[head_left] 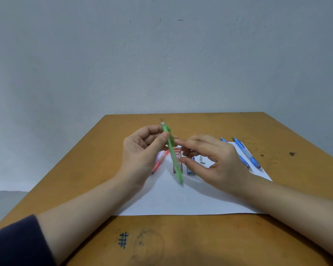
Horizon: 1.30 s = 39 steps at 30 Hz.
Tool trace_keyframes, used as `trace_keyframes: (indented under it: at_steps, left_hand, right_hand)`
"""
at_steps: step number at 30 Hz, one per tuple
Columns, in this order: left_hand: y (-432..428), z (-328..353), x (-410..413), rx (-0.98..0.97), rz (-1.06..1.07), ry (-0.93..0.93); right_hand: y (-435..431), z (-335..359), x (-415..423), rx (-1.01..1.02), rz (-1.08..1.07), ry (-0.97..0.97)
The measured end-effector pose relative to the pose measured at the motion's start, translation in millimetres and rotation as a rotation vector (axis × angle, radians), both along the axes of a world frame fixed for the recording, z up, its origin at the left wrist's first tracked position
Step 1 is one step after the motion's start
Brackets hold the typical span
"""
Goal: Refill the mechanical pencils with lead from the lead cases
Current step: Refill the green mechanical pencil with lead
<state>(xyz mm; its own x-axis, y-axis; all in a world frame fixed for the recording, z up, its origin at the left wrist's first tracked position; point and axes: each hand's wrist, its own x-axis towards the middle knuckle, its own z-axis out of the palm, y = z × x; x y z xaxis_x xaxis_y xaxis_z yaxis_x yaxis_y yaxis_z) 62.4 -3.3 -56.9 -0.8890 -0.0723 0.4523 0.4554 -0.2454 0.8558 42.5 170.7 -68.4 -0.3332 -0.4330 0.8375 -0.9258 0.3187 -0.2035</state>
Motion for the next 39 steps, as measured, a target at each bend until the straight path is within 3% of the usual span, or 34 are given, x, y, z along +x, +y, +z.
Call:
trace_keyframes:
  at_steps: [4, 12, 20, 23, 28, 39]
  left_hand:
    - [-3.3, 0.5, 0.1, -0.055, 0.093, 0.064]
    - [-5.9, -11.3, -5.1, -0.456, 0.202, 0.28]
    - [-16.1, -19.9, -21.5, -0.682, 0.278, 0.243]
    - [-17.4, -19.8, -22.5, -0.71, 0.272, 0.226]
    - [-16.5, -17.5, -21.2, -0.714, 0.249, 0.228]
    - [-17.1, -16.5, -19.2, -0.729, 0.237, 0.206]
  right_hand:
    - [4.0, -0.1, -5.6, -0.078, -0.043, -0.068]
    - [22.6, -0.2, -30.6, -0.069, -0.233, -0.235]
    - [32.8, 6.1, -32.8, 0.222, -0.408, -0.533]
    - [34.1, 9.8, -30.7, 0.216, -0.458, -0.608]
    - [36.8, 17.9, -28.8, 0.399, -0.567, -0.77]
    - [30.8, 18.3, -22.0, 0.388, -0.62, -0.75]
